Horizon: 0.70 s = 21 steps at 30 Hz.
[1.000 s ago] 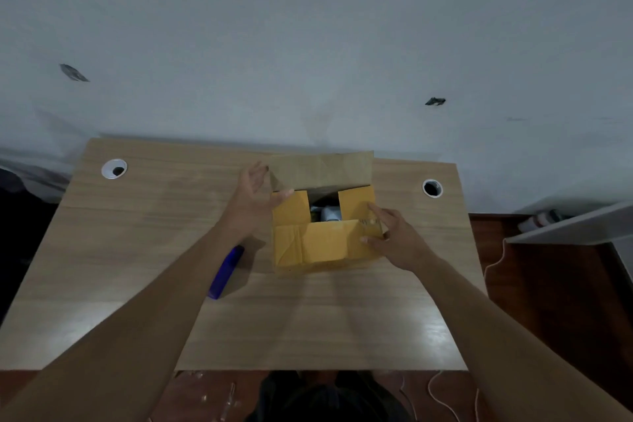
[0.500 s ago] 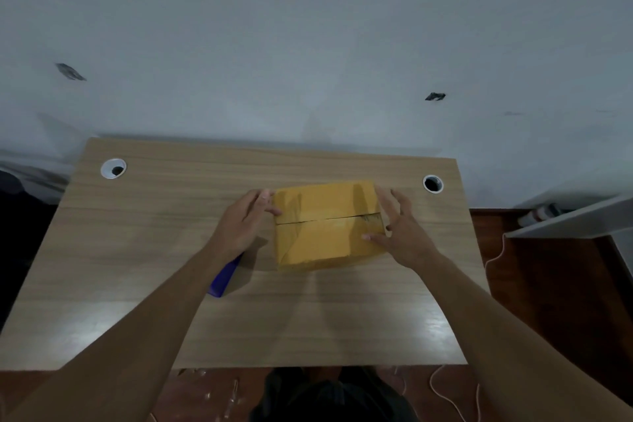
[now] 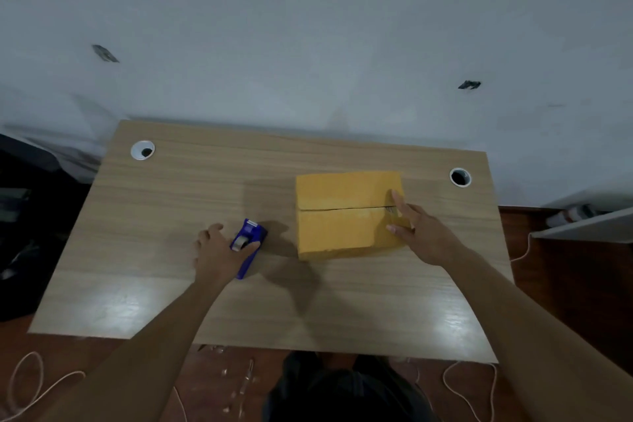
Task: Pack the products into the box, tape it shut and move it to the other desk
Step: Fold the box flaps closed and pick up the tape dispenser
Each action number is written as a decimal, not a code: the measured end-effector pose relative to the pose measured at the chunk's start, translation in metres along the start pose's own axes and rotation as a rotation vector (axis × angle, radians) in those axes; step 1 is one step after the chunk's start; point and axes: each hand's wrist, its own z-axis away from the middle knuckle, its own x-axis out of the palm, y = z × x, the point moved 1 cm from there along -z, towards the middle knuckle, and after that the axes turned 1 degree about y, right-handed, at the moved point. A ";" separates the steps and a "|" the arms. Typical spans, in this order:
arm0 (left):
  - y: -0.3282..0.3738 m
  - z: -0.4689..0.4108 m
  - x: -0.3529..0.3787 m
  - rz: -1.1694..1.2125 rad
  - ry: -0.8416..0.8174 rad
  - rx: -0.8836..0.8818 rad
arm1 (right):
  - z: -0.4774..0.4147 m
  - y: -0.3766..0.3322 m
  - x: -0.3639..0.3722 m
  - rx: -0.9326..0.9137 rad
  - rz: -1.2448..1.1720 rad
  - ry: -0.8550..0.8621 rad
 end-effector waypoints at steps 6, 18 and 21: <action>-0.020 -0.004 0.020 0.046 -0.060 0.037 | 0.000 0.001 0.003 -0.003 0.004 -0.005; 0.041 0.013 -0.069 0.354 -0.031 0.434 | -0.001 -0.007 -0.002 0.005 0.005 -0.033; 0.065 0.018 -0.094 0.410 -0.063 0.519 | 0.002 -0.013 0.002 0.000 -0.007 -0.034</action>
